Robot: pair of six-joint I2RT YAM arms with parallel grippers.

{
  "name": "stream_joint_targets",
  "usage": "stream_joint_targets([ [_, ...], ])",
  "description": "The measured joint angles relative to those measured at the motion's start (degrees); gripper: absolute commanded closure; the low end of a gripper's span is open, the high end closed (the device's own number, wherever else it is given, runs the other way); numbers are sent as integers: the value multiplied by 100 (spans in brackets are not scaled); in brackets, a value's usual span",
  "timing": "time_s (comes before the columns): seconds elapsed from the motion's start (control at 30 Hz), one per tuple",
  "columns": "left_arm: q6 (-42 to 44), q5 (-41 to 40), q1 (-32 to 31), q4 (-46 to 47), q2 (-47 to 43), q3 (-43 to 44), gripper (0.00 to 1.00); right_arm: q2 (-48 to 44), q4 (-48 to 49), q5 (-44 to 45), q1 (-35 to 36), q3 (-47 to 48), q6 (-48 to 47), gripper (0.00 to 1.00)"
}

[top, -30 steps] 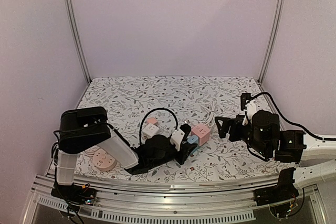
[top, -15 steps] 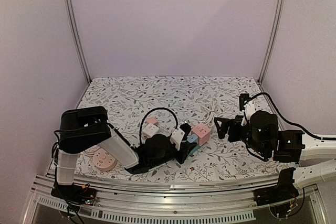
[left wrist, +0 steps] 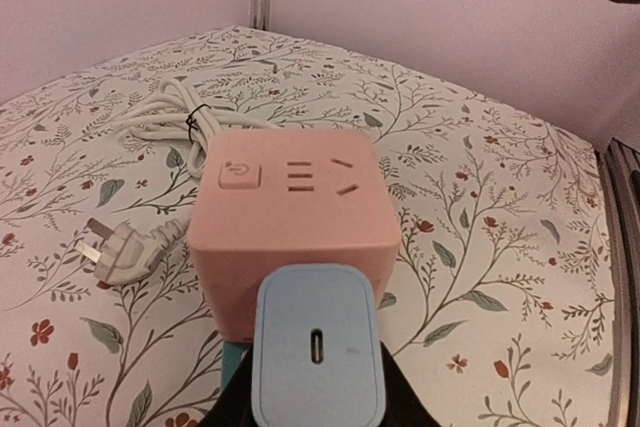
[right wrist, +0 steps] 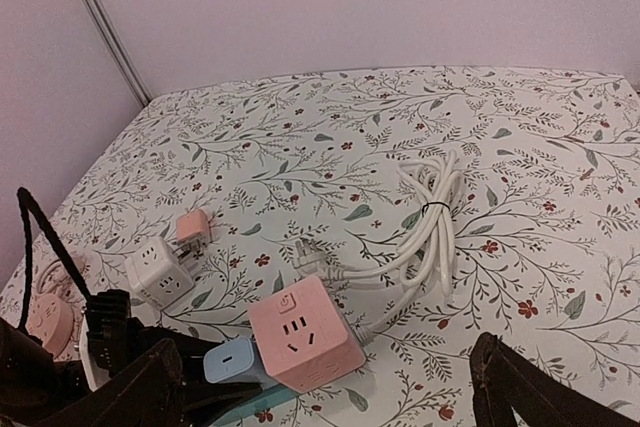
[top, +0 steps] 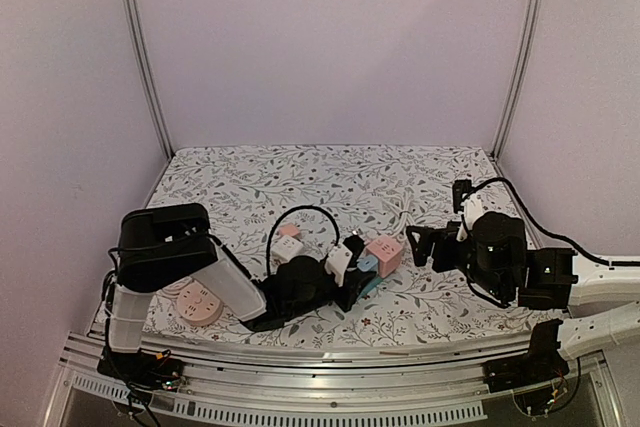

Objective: Insert the plug

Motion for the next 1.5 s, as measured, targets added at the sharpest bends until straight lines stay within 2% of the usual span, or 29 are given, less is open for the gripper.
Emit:
stream_joint_targets([
  [0.53, 85, 42, 2, 96, 219, 157, 100, 125, 127, -7, 0, 0, -15, 1],
  [0.83, 321, -4, 2, -627, 195, 501, 99, 439, -190, -149, 0, 267, -216, 1],
  [1.27, 179, -188, 2, -1547, 96, 903, 100, 756, -525, -245, 0, 503, -376, 1],
  [1.37, 155, -203, 2, -1609, 85, 916, 96, 863, -551, -260, 0, 575, -382, 1],
  [1.5, 131, -203, 2, -1622, 81, 918, 84, 1012, -568, -297, 0, 675, -396, 1],
])
